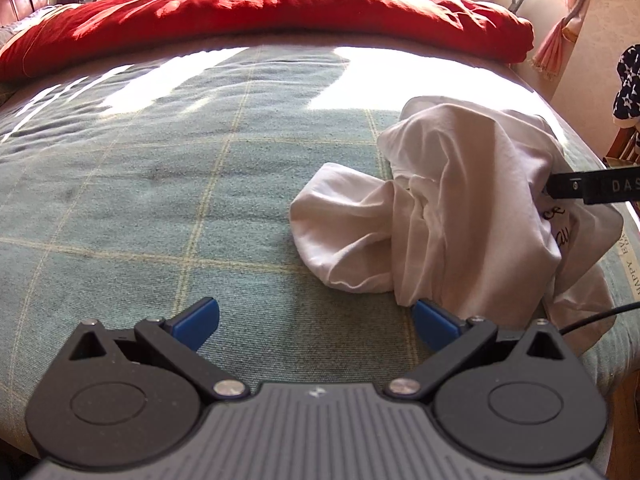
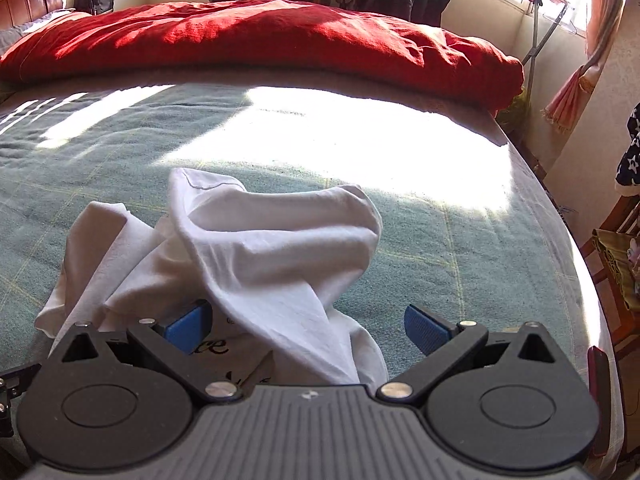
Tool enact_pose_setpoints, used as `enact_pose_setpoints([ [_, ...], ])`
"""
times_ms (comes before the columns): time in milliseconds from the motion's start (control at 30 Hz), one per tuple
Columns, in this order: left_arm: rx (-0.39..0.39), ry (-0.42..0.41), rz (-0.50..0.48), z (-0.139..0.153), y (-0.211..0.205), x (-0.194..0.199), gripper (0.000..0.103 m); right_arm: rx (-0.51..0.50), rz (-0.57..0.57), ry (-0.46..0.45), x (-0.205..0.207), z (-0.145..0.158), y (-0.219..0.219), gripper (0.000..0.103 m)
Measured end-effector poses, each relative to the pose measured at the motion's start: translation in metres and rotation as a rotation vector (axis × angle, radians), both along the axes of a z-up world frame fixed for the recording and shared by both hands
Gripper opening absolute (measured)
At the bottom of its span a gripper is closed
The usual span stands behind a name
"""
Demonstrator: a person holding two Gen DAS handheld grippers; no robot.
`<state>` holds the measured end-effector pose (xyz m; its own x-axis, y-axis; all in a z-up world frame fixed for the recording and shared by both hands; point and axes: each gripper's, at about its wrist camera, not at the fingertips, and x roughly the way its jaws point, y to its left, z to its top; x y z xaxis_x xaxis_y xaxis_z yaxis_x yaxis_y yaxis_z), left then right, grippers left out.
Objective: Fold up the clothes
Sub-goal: 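Move the right tool down onto the white T-shirt and grasp its edge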
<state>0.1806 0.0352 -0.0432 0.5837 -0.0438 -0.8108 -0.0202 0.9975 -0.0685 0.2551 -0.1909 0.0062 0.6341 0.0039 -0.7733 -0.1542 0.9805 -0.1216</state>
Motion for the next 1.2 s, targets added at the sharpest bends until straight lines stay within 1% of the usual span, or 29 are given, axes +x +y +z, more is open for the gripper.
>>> enact_pose_setpoints([
  [100,0.005,0.009,0.004,-0.003,0.001,0.006,0.102,-0.039,-0.037,-0.033,0.013,-0.006,-0.007,0.103],
  [233,0.001,0.022,0.009,-0.008,0.001,0.014,0.102,-0.02,-0.109,-0.079,0.031,0.002,-0.031,0.103],
  [367,0.003,0.027,-0.004,-0.011,-0.003,0.02,0.102,-0.035,-0.193,-0.104,0.053,0.006,-0.06,0.103],
  [500,0.009,0.037,-0.009,-0.015,-0.005,0.025,0.102,-0.029,-0.252,-0.086,0.073,-0.001,-0.093,0.103],
  [633,0.015,0.051,-0.009,-0.02,-0.006,0.028,0.102,-0.022,-0.279,-0.045,0.092,-0.017,-0.119,0.103],
  [700,0.02,0.06,-0.01,-0.023,-0.006,0.03,0.102,-0.046,-0.29,-0.024,0.1,-0.027,-0.128,0.103],
  [833,0.031,0.074,-0.011,-0.026,-0.007,0.031,0.102,-0.081,-0.32,-0.017,0.112,-0.039,-0.143,0.103],
  [933,0.03,0.073,-0.015,-0.026,-0.008,0.03,0.102,-0.122,-0.366,-0.019,0.123,-0.041,-0.16,0.103],
  [1067,0.029,0.071,-0.017,-0.026,-0.007,0.028,0.102,-0.14,-0.395,0.005,0.132,-0.037,-0.176,0.103],
  [1100,0.028,0.071,-0.016,-0.026,-0.007,0.028,0.102,-0.125,-0.382,0.023,0.132,-0.035,-0.177,0.103],
  [1200,0.025,0.069,-0.013,-0.025,-0.005,0.027,0.102,0.003,-0.274,0.051,0.121,-0.017,-0.171,0.103],
])
